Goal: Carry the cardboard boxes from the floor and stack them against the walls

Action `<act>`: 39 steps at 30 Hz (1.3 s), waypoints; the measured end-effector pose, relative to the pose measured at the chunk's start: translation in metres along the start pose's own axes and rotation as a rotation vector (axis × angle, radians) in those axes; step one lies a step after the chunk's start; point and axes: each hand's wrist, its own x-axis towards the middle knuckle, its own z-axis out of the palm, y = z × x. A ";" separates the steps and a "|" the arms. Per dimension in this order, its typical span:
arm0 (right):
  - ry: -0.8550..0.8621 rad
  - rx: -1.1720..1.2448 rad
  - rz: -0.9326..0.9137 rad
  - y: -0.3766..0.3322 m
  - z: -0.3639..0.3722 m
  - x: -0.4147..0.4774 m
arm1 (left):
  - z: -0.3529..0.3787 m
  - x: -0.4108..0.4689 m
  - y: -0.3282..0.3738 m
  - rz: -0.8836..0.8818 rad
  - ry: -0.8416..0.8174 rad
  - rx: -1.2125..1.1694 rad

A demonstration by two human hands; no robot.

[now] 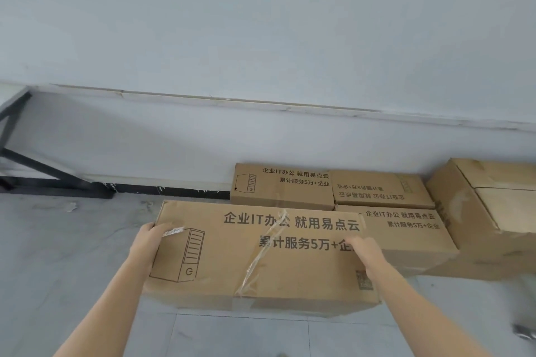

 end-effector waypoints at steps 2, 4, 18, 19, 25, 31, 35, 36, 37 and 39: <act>-0.017 0.008 0.003 -0.005 -0.001 0.027 | 0.017 0.016 -0.001 -0.026 0.023 0.006; -0.030 0.019 0.017 -0.008 -0.002 0.045 | 0.031 0.033 -0.004 -0.048 0.024 0.031; -0.022 0.058 0.015 0.020 0.059 0.195 | 0.148 0.141 -0.033 -0.065 -0.034 -0.066; -0.023 0.055 0.004 0.020 0.065 0.209 | 0.155 0.152 -0.038 -0.065 -0.038 -0.065; 0.042 0.044 -0.080 0.035 0.104 0.295 | 0.192 0.226 -0.077 -0.017 -0.091 -0.056; 0.192 -0.028 -0.196 0.063 0.131 0.365 | 0.238 0.294 -0.119 0.144 -0.122 -0.011; 0.295 -0.276 -0.283 0.082 0.140 0.396 | 0.258 0.317 -0.144 0.248 -0.151 0.053; 0.317 -0.336 -0.304 0.085 0.142 0.398 | 0.261 0.321 -0.148 0.268 -0.154 0.084; 0.344 -0.393 -0.333 0.087 0.143 0.400 | 0.263 0.325 -0.150 0.281 -0.148 0.103; 0.377 -0.453 -0.382 0.087 0.145 0.403 | 0.266 0.331 -0.149 0.286 -0.126 0.129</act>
